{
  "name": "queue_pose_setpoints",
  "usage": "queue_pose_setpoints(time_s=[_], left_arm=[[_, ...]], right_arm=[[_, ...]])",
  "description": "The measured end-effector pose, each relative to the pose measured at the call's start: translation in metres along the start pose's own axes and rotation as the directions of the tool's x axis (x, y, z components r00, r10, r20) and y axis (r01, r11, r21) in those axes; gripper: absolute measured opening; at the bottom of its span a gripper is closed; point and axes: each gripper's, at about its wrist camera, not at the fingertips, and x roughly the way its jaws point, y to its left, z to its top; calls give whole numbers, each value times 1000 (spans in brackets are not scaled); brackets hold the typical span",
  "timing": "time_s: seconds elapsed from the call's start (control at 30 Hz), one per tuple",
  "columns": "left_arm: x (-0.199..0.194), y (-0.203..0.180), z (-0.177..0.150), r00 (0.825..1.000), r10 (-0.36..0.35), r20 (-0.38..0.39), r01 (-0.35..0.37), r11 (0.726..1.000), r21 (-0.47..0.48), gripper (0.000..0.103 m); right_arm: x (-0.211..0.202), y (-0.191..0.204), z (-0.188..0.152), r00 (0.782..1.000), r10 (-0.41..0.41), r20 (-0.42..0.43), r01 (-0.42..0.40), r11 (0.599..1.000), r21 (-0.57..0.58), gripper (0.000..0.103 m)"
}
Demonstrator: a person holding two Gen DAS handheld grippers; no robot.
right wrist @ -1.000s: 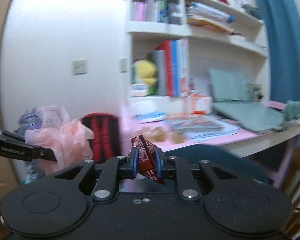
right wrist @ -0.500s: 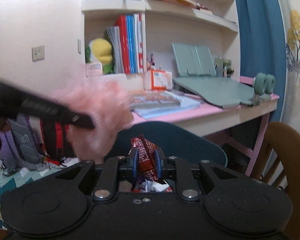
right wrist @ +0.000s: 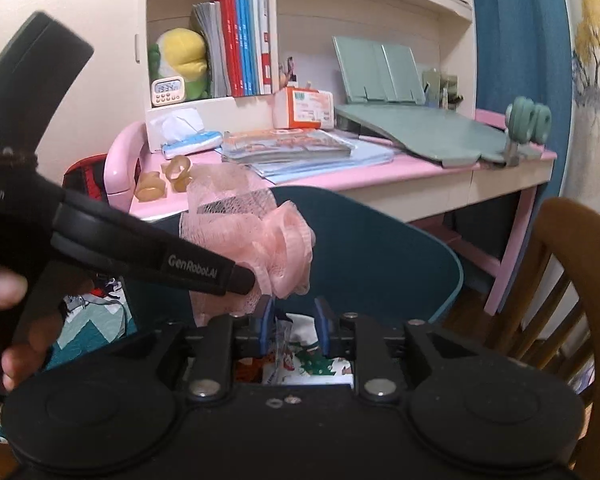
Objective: Collect trash
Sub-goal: 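Open both tools to drop the puff and wrapper into the bin, then move both tools back down toward the floor by the bed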
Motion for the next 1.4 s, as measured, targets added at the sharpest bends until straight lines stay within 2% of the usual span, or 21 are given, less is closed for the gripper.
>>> queue_pose_setpoints(time_s=[0.17,0.43,0.5,0.57,0.73,0.83,0.97,1.1,1.27,1.4], left_arm=[[-1,2,0,1000,-1,5,1,1000,-21,32],[-28,9,-4,998,-18,53,20,999,-46,34],[-42,10,-7,997,-19,78,22,999,-42,47],[-58,11,-11,994,-18,111,22,999,-36,51],[-98,20,-25,989,-2,147,8,999,-40,52],[-123,27,-35,985,31,168,-24,999,-40,52],[-158,46,-53,979,75,190,-60,995,-82,57],[-196,71,-73,970,137,202,-113,985,-127,58],[-240,106,-107,950,226,216,-186,964,-191,71],[-270,141,-142,936,289,201,-233,937,-262,72]], right_arm=[[-2,-1,-1,1000,-5,-4,5,1000,12,27],[-11,0,1,1000,0,-1,0,1000,15,30],[-16,1,2,1000,11,5,-11,1000,21,31],[-23,4,4,999,25,19,-26,999,21,31],[-43,20,11,995,83,50,-84,996,15,32],[-55,38,16,989,135,65,-135,991,-3,34],[-69,65,19,973,211,94,-209,978,-28,37],[-79,94,21,953,287,101,-283,958,-55,39],[-81,136,19,917,393,66,-388,919,-69,42],[-76,181,11,884,467,6,-464,880,-103,43]])
